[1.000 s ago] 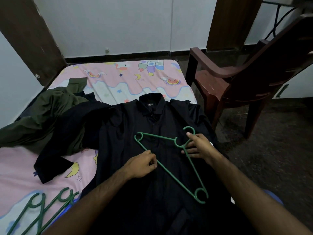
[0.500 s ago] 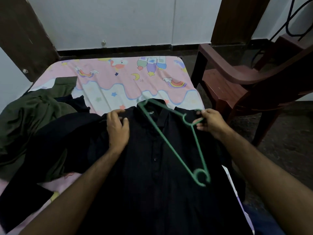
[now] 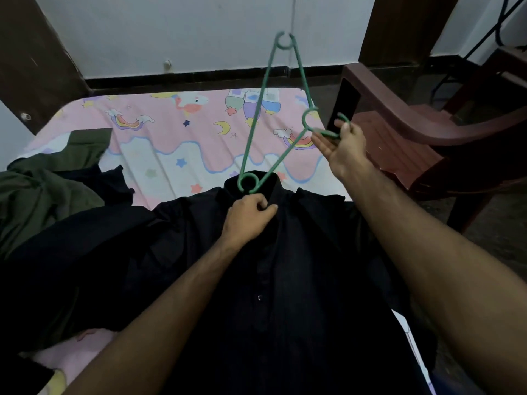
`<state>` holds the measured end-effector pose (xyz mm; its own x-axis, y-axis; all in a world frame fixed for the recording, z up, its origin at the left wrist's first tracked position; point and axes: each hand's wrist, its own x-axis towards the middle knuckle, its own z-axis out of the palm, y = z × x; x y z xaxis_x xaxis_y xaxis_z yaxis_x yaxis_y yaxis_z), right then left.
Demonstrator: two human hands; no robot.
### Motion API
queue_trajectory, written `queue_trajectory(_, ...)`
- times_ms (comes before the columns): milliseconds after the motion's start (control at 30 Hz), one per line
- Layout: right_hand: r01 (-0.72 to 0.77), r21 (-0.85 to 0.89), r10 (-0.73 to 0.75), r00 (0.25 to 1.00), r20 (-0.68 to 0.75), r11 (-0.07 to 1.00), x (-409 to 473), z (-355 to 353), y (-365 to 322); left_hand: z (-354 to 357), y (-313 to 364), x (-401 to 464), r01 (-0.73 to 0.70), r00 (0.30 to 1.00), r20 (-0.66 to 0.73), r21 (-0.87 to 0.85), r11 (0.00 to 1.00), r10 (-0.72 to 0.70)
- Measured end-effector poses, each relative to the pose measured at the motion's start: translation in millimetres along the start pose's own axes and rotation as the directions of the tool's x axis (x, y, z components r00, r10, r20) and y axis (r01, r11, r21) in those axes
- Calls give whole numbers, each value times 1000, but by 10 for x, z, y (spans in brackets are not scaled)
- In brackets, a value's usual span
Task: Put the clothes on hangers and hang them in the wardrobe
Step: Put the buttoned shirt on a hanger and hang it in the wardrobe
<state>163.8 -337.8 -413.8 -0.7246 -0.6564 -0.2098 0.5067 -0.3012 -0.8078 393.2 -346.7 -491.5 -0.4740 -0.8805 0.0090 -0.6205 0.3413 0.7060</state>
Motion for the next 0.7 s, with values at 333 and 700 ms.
queue_trajectory(333, 313, -624, -73, 922, 379, 716, -85, 992, 51, -116, 393, -174, 9, 995, 93, -495, 869, 42)
queue_trajectory(700, 556, -818, 281, 769, 574, 149, -207, 638, 145, -281, -75, -418, -259, 966, -125, -407, 876, 227)
